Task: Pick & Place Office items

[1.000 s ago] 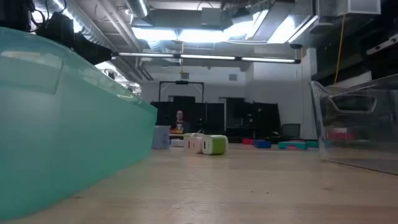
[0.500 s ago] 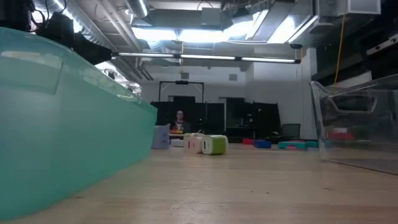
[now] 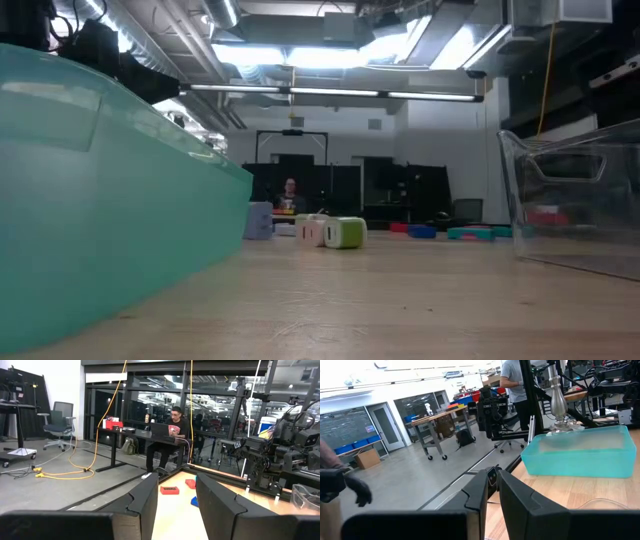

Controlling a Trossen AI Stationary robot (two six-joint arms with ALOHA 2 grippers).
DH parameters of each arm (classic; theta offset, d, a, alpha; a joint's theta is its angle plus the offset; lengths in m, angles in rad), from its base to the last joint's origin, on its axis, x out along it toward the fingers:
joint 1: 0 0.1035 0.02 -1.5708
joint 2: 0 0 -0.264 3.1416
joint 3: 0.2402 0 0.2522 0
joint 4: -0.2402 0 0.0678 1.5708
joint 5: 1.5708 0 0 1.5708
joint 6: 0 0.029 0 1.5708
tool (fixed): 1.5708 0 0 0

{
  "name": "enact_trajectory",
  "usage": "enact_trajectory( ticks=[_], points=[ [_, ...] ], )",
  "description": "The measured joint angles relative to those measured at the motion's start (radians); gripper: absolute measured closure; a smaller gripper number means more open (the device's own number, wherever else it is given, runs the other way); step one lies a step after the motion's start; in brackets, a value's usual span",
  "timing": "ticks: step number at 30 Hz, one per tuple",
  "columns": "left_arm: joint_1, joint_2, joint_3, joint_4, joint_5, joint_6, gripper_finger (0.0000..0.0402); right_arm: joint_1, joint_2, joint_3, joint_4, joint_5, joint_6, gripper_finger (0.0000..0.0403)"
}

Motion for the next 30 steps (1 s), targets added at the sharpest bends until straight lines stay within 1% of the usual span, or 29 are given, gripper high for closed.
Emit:
enact_trajectory(
  ticks=[9, 11, 15, 19, 21, 24, 27, 30],
  points=[
    [0.0, 0.0, 0.0, 0.0, 0.0, 0.0, 0.0274, 0.0, 0.0, 0.0, 0.0, 0.001, -0.006, 0.035],
    [0.0, 0.0, 0.0, 0.0, 0.0, 0.0, 0.0274, 0.0, 0.0, 0.0, 0.011, 0.027, -0.081, 0.035],
    [0.0, 0.0, 0.0, 0.0, 0.0, 0.0, 0.0274, 0.0, 0.001, 0.0, 0.12, 0.149, -0.173, 0.035],
    [0.0, 0.0, 0.0, 0.0, 0.0, 0.0, 0.0274, 0.0, 0.001, 0.0, 0.311, 0.348, -0.256, 0.035],
    [0.0, 0.0, 0.0, 0.0, 0.0, 0.0, 0.0274, 0.0, 0.0, 0.0, 0.421, 0.407, -0.261, 0.035],
    [0.0, 0.0, 0.0, 0.0, 0.0, 0.0, 0.0274, 0.0, 0.0, 0.0, 0.53, 0.488, -0.263, 0.035],
    [0.0, 0.0, 0.0, 0.0, 0.0, 0.0, 0.0274, 0.0, 0.0, 0.0, 0.561, 0.57, -0.256, 0.035],
    [0.0, 0.0, 0.0, 0.0, 0.0, 0.0, 0.0274, 0.0, 0.0, 0.0, 0.562, 0.614, -0.213, 0.035]
  ],
)
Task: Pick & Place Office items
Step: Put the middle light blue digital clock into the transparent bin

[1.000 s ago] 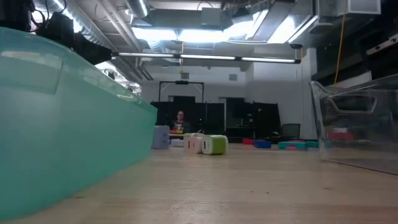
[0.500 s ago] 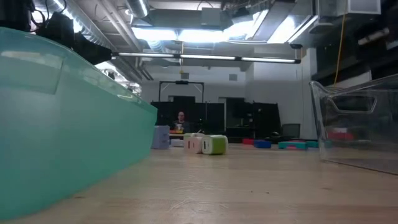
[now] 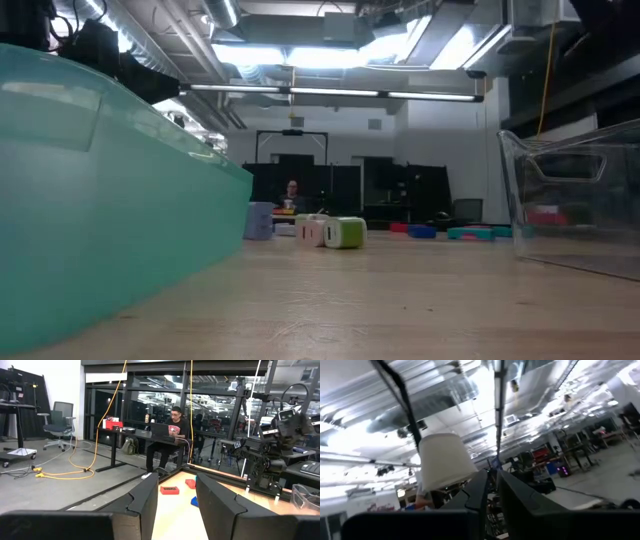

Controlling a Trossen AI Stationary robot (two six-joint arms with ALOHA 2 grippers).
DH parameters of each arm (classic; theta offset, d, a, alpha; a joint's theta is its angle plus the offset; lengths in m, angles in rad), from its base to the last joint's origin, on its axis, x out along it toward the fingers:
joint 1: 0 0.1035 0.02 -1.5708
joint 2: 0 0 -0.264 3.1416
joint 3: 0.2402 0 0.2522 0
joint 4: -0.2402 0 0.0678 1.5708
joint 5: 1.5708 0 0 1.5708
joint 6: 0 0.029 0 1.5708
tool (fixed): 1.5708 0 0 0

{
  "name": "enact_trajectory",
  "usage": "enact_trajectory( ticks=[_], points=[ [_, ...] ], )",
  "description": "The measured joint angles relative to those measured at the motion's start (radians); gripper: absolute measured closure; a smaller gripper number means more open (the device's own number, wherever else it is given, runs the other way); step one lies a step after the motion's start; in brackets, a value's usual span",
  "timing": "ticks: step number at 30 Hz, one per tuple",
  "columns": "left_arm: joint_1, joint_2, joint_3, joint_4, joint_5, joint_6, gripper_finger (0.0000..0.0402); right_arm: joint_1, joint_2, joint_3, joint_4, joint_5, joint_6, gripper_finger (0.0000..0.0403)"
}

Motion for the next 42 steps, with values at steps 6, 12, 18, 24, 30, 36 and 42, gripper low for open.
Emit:
enact_trajectory(
  ticks=[6, 12, 18, 24, 30, 36, 42],
  points=[
    [0.0, 0.0, 0.0, 0.003, -0.003, 0.0, 0.0274, 0.0, 0.0, 0.0, 0.02, 0.088, 0.082, 0.035],
    [0.0, 0.0, 0.0, 0.047, -0.03, -0.002, 0.0274, 0.0, 0.0, 0.0, 0.067, 0.325, 0.256, 0.035],
    [0.0, 0.0, 0.0, 0.19, -0.031, -0.127, 0.0274, -0.028, 0.0, 0.0, 0.079, 0.531, 0.475, 0.035],
    [-0.001, 0.0, 0.0, 0.299, -0.031, -0.228, 0.0274, -0.082, 0.0, 0.0, 0.078, 0.584, 0.551, 0.035],
    [-0.001, 0.0, 0.0, 0.369, -0.026, -0.33, 0.0274, -0.122, 0.0, 0.0, 0.078, 0.544, 0.554, 0.035],
    [-0.001, 0.0, 0.0, 0.405, -0.026, -0.529, 0.0274, -0.138, 0.0, 0.0, 0.074, 0.622, 0.552, 0.035],
    [-0.001, 0.0, 0.0, 0.398, -0.023, -0.669, 0.0274, -0.139, 0.0, 0.0, 0.078, 0.591, 0.535, 0.035]
  ],
)
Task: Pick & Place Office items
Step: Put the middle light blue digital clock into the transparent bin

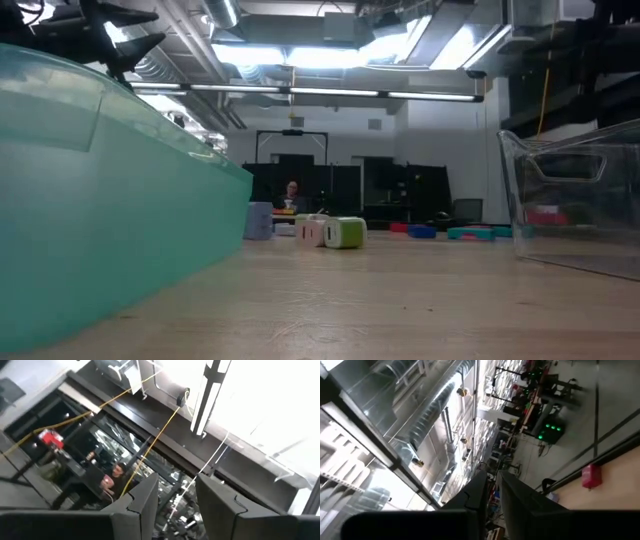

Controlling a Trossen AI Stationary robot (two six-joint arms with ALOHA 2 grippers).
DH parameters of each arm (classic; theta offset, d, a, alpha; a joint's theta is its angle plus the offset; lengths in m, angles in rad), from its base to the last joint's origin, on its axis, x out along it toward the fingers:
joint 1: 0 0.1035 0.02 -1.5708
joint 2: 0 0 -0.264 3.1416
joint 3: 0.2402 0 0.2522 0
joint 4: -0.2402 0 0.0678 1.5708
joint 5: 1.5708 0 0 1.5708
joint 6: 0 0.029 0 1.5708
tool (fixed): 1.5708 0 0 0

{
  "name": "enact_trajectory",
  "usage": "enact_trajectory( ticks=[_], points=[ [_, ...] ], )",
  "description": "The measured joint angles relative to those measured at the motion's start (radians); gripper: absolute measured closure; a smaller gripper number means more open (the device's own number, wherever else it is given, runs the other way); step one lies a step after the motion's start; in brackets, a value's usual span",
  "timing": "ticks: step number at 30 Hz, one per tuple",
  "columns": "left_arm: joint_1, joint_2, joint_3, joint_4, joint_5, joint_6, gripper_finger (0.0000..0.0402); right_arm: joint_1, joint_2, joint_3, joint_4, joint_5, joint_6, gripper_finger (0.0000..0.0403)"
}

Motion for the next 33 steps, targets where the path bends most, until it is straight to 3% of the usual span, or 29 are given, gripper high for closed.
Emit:
enact_trajectory(
  ticks=[8, 13, 21, 25, 30, 33],
  points=[
    [0.0, 0.0, 0.0, 0.005, 0.046, 0.001, 0.0274, 0.0, 0.0, 0.0, 0.001, -0.014, -0.003, 0.035],
    [0.0, 0.0, 0.0, -0.022, 0.07, -0.109, 0.0274, 0.001, 0.0, 0.0, -0.022, -0.083, 0.001, 0.035],
    [0.0, 0.002, 0.0, -0.151, 0.073, -0.123, 0.0274, 0.0, 0.0, 0.0, -0.075, -0.095, 0.041, 0.035],
    [0.0, 0.002, 0.0, -0.159, 0.081, -0.173, 0.0274, -0.012, 0.006, 0.0, -0.062, -0.225, 0.13, 0.035],
    [-0.001, 0.004, 0.02, -0.139, 0.123, -0.222, 0.0274, -0.065, 0.083, 0.009, 0.093, -0.41, 0.079, 0.035],
    [-0.015, 0.022, 0.09, -0.13, 0.131, -0.184, 0.0274, -0.104, 0.169, 0.074, 0.125, -0.457, 0.007, 0.035]
  ],
)
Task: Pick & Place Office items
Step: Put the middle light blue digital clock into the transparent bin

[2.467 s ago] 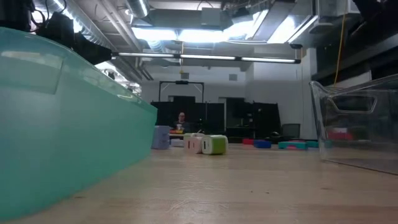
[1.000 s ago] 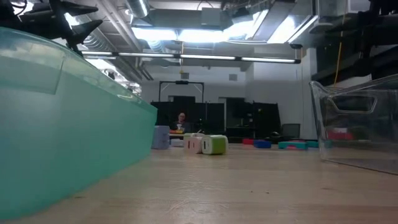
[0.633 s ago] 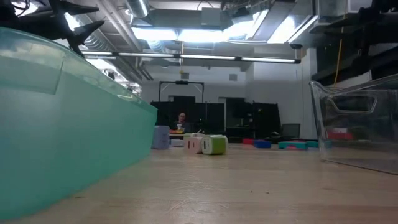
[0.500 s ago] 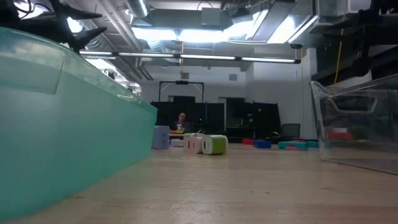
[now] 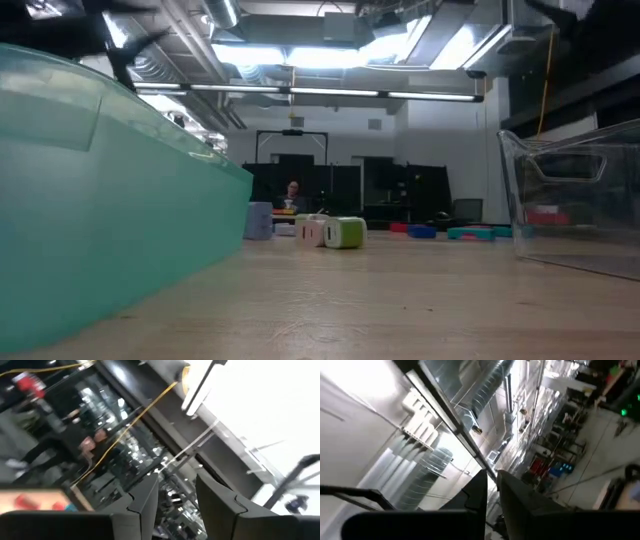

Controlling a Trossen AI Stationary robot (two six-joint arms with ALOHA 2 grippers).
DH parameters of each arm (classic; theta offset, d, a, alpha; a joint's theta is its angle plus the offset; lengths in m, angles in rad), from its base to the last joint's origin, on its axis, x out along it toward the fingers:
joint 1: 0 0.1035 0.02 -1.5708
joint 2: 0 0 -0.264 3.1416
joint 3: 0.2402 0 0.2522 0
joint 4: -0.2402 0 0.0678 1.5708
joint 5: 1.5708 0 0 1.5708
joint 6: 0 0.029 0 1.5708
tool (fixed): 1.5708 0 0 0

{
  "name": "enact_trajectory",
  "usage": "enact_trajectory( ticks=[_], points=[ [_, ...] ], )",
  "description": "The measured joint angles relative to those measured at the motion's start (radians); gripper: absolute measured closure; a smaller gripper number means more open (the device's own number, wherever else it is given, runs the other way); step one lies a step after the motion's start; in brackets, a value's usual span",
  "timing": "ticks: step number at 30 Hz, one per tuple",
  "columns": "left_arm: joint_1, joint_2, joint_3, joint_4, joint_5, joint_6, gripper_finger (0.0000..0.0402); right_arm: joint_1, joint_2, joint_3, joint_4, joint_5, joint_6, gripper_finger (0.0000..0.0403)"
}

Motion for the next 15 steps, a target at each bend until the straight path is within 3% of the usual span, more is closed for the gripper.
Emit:
enact_trajectory(
  ticks=[4, 9, 12, 15],
  points=[
    [-0.028, 0.088, 0.147, -0.073, 0.002, 0.142, 0.0274, -0.056, 0.167, 0.143, 0.0, -0.051, -0.159, 0.035],
    [-0.061, 0.281, 0.393, -0.278, 0.023, 0.362, 0.0274, -0.103, 0.436, 0.395, -0.011, -0.063, -0.482, 0.035],
    [-0.068, 0.404, 0.53, -0.45, 0.024, 0.514, 0.0274, -0.125, 0.574, 0.546, -0.069, 0.036, -0.602, 0.035],
    [-0.071, 0.509, 0.641, -0.56, 0.017, 0.66, 0.0274, -0.143, 0.65, 0.686, -0.237, 0.173, -0.636, 0.0346]
  ],
)
